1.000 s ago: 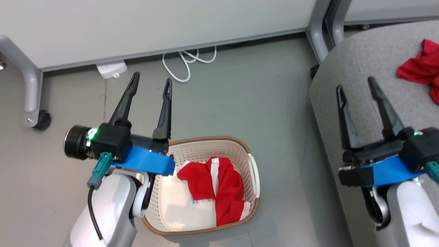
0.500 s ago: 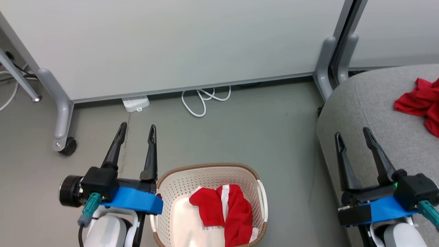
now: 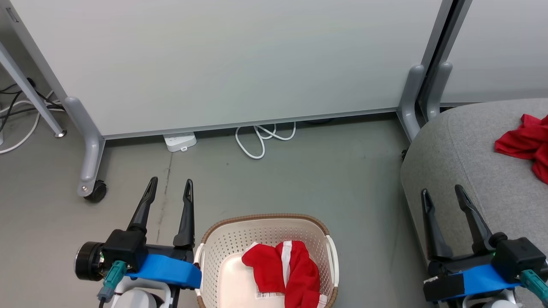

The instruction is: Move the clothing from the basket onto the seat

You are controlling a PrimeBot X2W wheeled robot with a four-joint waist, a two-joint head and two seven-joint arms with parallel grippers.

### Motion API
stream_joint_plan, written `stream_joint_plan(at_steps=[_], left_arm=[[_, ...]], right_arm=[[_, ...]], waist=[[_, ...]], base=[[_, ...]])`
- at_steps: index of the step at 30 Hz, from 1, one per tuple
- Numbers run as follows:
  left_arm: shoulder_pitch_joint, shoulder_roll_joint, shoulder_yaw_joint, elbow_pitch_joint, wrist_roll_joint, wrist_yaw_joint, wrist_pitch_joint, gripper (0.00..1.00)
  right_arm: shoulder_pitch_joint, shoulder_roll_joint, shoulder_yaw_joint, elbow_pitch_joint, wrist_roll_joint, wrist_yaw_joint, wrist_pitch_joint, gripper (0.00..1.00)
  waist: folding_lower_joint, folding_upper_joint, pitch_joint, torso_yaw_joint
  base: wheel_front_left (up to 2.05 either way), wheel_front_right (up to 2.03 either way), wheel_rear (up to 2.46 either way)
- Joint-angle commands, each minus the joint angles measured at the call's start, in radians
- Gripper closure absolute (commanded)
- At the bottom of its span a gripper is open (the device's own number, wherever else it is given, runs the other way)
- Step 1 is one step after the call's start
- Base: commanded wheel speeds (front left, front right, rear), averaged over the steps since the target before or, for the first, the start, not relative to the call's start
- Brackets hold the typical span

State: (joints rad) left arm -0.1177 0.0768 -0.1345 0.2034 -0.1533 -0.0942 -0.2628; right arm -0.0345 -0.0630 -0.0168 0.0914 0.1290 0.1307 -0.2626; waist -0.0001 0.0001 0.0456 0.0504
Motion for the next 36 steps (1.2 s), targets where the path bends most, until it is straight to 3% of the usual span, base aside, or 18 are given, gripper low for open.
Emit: stream_joint_plan(at_steps=[1,22,30,36], left_arm=[[0.012,-0.003,0.011,0.003,0.008,-0.005,-0.003,0.00],[0.014,-0.023,0.043,0.009,0.041,-0.031,-0.003,0.00],[-0.034,-0.023,-0.018,0.023,0.041,-0.038,-0.003,0.00],[-0.127,0.022,-0.134,0.076,0.014,-0.039,-0.003,0.00]], right_arm=[[0.016,0.005,-0.003,0.004,0.007,0.000,-0.003,0.00],[0.020,0.013,0.003,0.019,0.010,0.000,-0.003,0.00],[-0.006,0.013,0.008,0.017,0.007,0.000,-0.003,0.00],[-0.043,0.013,0.018,0.008,0.001,0.000,-0.004,0.00]], waist=[[0.0001,-0.0001,-0.004,0.002],[0.0001,-0.0001,-0.001,0.000],[0.0001,-0.0001,0.028,-0.011],[0.0001,-0.0001,0.084,-0.037]], base=[[0.00,0.00,0.00],[0.00,0.00,0.00],[0.00,0.00,0.00],[0.00,0.00,0.00]])
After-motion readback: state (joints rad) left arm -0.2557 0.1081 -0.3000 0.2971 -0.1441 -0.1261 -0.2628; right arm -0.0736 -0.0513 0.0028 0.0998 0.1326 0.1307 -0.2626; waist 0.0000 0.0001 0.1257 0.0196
